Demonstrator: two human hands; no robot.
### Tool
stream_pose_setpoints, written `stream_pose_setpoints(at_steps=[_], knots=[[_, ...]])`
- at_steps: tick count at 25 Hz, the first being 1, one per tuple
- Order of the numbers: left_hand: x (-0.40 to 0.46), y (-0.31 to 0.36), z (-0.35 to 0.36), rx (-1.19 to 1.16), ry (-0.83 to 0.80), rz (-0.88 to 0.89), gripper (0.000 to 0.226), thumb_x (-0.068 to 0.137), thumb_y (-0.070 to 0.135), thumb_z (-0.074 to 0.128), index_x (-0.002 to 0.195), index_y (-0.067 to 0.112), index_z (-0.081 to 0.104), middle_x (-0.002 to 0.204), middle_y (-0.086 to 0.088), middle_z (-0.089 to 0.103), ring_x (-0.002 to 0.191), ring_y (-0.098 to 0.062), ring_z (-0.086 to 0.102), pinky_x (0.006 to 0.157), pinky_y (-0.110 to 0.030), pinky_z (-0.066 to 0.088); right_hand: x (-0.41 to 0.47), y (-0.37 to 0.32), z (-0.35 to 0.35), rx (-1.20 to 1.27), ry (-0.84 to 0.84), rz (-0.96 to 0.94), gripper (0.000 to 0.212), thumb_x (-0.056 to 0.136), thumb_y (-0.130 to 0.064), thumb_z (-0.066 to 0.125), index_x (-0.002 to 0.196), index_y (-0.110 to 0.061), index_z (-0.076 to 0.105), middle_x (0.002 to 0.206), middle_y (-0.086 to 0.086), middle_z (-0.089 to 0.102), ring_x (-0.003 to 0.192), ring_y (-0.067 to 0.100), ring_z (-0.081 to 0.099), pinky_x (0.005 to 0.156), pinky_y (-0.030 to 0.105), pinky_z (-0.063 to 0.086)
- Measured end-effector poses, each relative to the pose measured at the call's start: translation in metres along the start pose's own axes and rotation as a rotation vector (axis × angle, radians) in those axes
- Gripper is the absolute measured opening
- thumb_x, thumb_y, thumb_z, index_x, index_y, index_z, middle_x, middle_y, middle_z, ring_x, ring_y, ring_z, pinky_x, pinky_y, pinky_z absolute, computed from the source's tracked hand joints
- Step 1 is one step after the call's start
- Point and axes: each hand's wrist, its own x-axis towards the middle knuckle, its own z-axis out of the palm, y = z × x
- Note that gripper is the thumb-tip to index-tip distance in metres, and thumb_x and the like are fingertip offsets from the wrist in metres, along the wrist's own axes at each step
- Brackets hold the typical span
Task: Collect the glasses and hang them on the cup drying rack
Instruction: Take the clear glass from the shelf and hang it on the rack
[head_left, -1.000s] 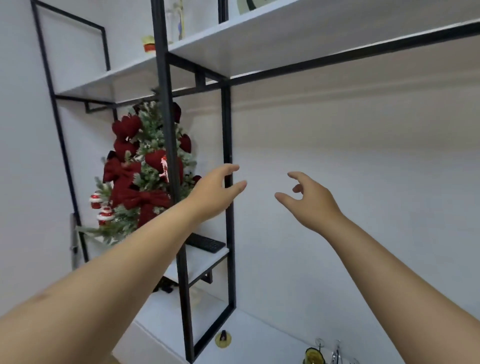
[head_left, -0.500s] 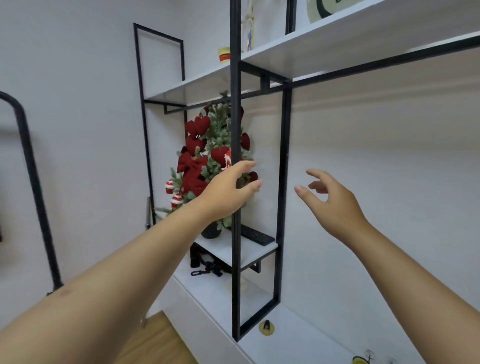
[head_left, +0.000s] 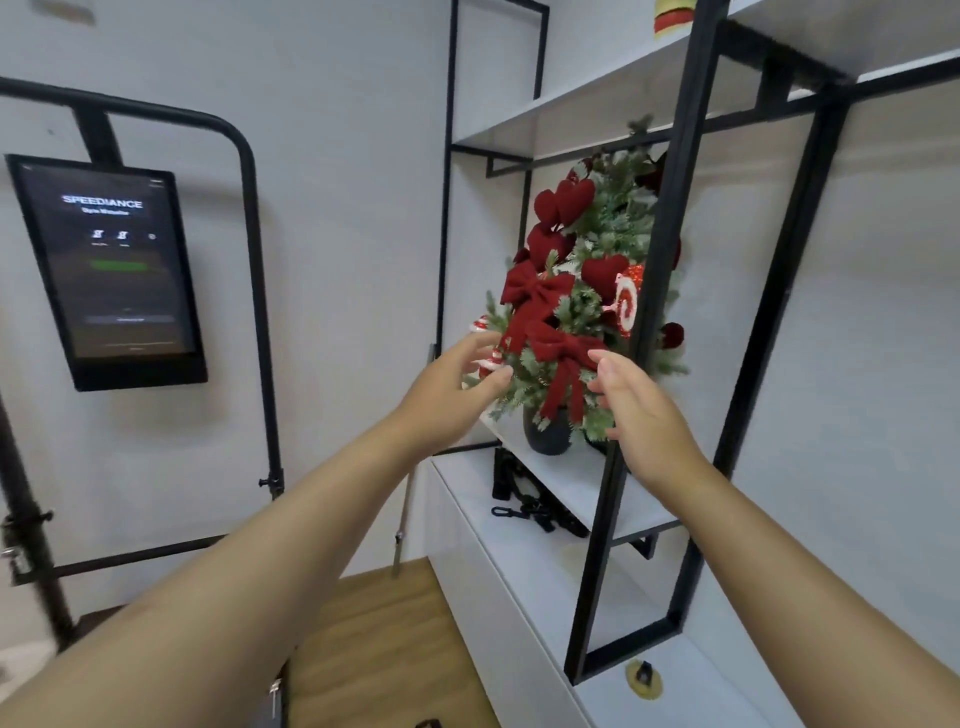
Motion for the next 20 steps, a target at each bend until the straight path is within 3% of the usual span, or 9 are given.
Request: stream_pose_setpoints(at_steps=[6, 9, 13, 16, 20], knots=[[0.064, -0.107, -0.035, 0.015, 0.066, -0.093, 0.054, 0.099, 0.047, 0.062, 0.149, 0.035, 0.048, 0.145, 0.011, 0.056, 0.134, -0.008, 0.051, 0.113, -0.037, 0.043, 0.094, 0.038, 0.104, 0.075, -0.135, 0.041, 0.061, 0.099, -0.068, 0.037, 0.152, -0.043, 0.049, 0.151, -0.01, 0.057, 0.14, 0.013, 0.053, 0.118, 0.052, 0.044], [0.099, -0.154, -0.054, 0.026, 0.059, -0.1, 0.062, 0.098, 0.043, 0.064, 0.154, 0.039, 0.038, 0.141, 0.014, 0.055, 0.131, -0.006, 0.051, 0.107, -0.029, 0.042, 0.144, 0.054, 0.158, 0.101, -0.2, 0.051, 0.054, 0.103, -0.066, 0.041, 0.154, -0.047, 0.046, 0.154, -0.016, 0.051, 0.142, 0.009, 0.05, 0.118, 0.053, 0.044], [0.156, -0.226, -0.089, 0.081, 0.04, -0.13, 0.073, 0.096, 0.045, 0.067, 0.157, 0.045, 0.027, 0.142, 0.013, 0.053, 0.128, -0.006, 0.053, 0.106, -0.029, 0.042, 0.213, 0.067, 0.226, 0.086, -0.241, 0.066, 0.05, 0.106, -0.059, 0.046, 0.153, -0.045, 0.045, 0.133, -0.025, 0.054, 0.123, -0.007, 0.052, 0.115, 0.049, 0.048], [0.191, -0.272, -0.11, 0.082, 0.061, -0.165, 0.071, 0.096, 0.043, 0.066, 0.157, 0.044, 0.029, 0.142, 0.012, 0.054, 0.128, -0.008, 0.053, 0.107, -0.031, 0.043, 0.258, 0.073, 0.261, 0.073, -0.255, 0.058, 0.053, 0.106, -0.058, 0.046, 0.157, -0.04, 0.044, 0.135, -0.016, 0.057, 0.118, -0.003, 0.054, 0.112, 0.043, 0.048], [0.239, -0.322, -0.128, 0.072, 0.102, -0.179, 0.063, 0.1, 0.041, 0.062, 0.156, 0.041, 0.034, 0.142, 0.012, 0.053, 0.129, -0.008, 0.052, 0.104, -0.029, 0.04, 0.328, 0.084, 0.293, 0.065, -0.258, -0.002, 0.052, 0.105, -0.056, 0.051, 0.155, -0.043, 0.045, 0.128, -0.019, 0.059, 0.119, 0.0, 0.058, 0.108, 0.039, 0.049]])
